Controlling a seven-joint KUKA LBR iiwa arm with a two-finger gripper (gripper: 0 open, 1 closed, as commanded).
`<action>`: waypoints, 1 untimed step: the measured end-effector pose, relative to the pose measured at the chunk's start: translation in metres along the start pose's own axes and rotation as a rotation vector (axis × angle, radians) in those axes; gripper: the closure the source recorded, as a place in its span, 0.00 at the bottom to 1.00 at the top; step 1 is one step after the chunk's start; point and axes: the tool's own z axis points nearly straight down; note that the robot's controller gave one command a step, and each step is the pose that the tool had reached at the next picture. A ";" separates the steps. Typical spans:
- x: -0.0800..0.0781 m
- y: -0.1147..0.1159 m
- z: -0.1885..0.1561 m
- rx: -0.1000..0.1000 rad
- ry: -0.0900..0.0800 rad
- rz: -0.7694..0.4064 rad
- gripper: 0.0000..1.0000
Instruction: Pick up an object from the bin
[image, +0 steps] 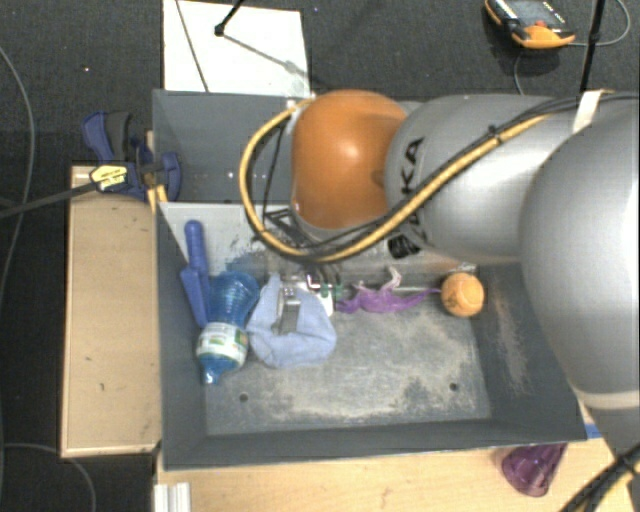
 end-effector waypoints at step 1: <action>-0.002 -0.001 -0.005 -0.002 -0.008 0.004 0.00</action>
Offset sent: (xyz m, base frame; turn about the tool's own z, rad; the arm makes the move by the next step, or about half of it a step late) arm -0.0017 0.0227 -0.0888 0.0897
